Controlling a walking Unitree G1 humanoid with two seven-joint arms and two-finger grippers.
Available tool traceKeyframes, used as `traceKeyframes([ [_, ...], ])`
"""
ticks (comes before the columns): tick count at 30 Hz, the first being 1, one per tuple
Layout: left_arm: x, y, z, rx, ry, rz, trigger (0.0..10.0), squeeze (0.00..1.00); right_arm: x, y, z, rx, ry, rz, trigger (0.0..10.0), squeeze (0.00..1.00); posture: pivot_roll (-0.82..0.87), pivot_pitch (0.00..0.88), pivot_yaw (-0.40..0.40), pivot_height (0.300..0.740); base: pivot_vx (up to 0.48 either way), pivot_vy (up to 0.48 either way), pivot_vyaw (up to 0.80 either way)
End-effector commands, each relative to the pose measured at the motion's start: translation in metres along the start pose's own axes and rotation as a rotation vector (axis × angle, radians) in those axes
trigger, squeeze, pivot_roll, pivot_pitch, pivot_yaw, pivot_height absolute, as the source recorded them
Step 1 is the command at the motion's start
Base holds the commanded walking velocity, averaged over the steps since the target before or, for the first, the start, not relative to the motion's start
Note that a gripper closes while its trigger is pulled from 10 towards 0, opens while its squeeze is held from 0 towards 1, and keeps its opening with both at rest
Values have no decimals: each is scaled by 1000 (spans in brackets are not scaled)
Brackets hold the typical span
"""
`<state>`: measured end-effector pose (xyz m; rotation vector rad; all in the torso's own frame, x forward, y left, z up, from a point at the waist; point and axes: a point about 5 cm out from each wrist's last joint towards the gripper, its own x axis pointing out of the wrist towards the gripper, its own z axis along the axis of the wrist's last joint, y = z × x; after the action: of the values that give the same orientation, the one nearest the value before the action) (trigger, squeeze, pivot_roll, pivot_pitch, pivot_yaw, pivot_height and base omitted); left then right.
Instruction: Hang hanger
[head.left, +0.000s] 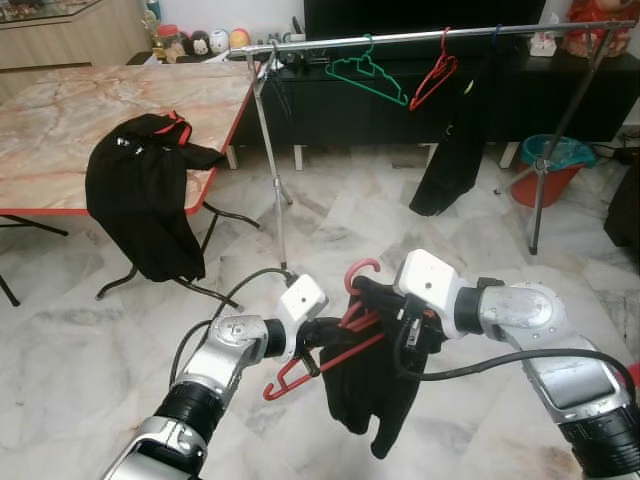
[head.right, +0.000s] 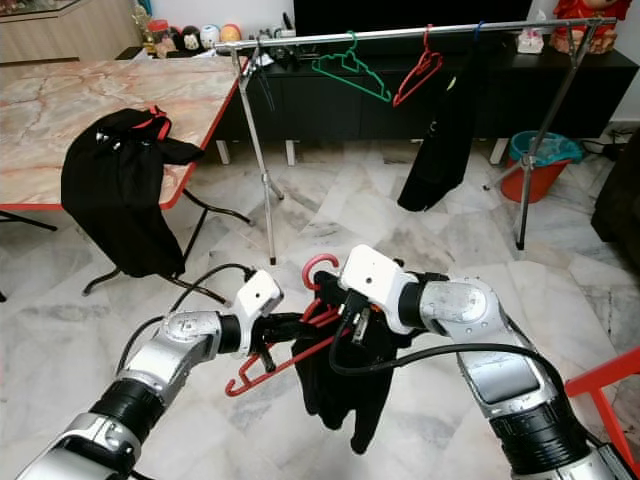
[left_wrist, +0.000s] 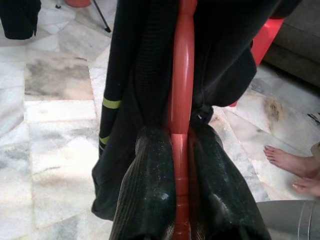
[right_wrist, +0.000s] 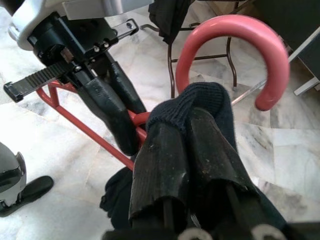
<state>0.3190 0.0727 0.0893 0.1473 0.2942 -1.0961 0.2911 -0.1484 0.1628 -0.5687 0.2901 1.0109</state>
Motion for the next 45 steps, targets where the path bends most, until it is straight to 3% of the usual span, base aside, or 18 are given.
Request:
traceKeyframes([
  [1,-1,10,19,34,-72,53,10000,0,5,13,4,-13,-13,69,10000,0,-252,23,47,740,0,0,0],
  [2,-1,10,19,33,-75,57,10000,0,4,14,0,-5,10,73,10000,0,-252,23,47,740,0,0,0],
  [3,-1,10,19,34,-76,58,10000,0,3,14,-2,-3,22,72,10000,90,-252,23,47,740,0,0,0],
  [4,0,10,19,34,-76,58,10000,0,3,14,-3,-3,30,72,10000,518,-252,23,47,740,0,0,0],
  [5,0,10,19,34,-76,58,10000,0,3,14,-3,-3,30,72,10000,518,-252,23,47,740,0,0,0],
  [6,0,10,19,33,-78,60,10000,0,3,14,-5,-4,42,67,10000,804,-252,23,47,740,0,0,0],
  [7,0,10,19,33,-78,60,10000,0,3,14,-5,-4,42,67,10000,804,-252,23,47,740,0,0,0],
  [8,0,11,19,32,-81,65,10000,0,3,14,-7,-3,52,62,10000,984,-255,24,47,740,0,0,0],
  [31,0,14,17,16,-96,89,10000,0,-1,8,-18,-61,176,-1,10000,1000,-258,25,45,740,0,0,0],
  [45,0,15,15,-2,-102,100,10000,0,-5,15,-26,-101,266,46,10000,1000,-261,26,43,740,0,0,0],
])
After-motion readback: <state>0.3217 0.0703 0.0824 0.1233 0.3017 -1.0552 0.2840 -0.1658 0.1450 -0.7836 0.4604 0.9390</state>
